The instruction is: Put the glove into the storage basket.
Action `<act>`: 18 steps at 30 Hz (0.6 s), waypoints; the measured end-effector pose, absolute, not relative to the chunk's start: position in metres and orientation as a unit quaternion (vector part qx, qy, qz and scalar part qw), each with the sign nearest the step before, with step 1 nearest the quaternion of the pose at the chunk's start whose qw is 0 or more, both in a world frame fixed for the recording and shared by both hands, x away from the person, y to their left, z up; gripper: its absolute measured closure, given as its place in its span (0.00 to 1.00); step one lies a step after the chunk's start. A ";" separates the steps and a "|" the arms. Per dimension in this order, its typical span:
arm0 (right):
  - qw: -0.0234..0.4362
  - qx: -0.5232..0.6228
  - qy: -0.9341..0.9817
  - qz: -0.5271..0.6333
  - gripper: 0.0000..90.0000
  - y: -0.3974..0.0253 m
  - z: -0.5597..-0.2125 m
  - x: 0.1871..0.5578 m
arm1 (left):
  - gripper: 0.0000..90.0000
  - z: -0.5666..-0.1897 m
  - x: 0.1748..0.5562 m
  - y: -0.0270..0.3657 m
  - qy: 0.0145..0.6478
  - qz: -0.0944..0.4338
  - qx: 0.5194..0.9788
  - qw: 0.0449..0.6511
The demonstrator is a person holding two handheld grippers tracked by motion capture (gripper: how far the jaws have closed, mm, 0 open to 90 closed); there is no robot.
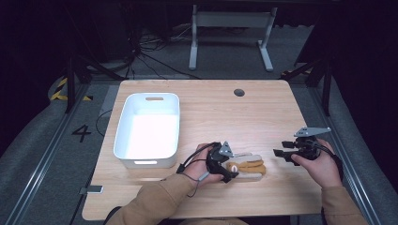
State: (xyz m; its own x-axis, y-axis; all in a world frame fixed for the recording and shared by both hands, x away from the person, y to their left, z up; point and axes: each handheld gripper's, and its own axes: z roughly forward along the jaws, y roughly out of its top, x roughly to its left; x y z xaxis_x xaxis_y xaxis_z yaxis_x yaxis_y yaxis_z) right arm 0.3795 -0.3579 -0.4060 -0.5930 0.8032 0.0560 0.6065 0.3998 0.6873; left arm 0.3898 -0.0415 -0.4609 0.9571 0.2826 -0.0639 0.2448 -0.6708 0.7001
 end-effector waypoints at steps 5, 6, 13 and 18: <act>0.142 0.427 0.825 0.341 0.47 -0.356 -0.407 0.380 | 0.16 -0.463 0.390 -0.043 0.137 0.029 0.917 0.374; 0.141 0.428 0.825 0.340 0.47 -0.356 -0.407 0.379 | 0.16 -0.463 0.389 -0.043 0.138 0.029 0.918 0.370; 0.140 0.425 0.827 0.340 0.47 -0.354 -0.407 0.379 | 0.16 -0.466 0.390 -0.045 0.125 0.036 0.920 0.369; 0.139 0.422 0.829 0.339 0.47 -0.353 -0.409 0.380 | 0.16 -0.466 0.391 -0.045 0.125 0.028 0.923 0.364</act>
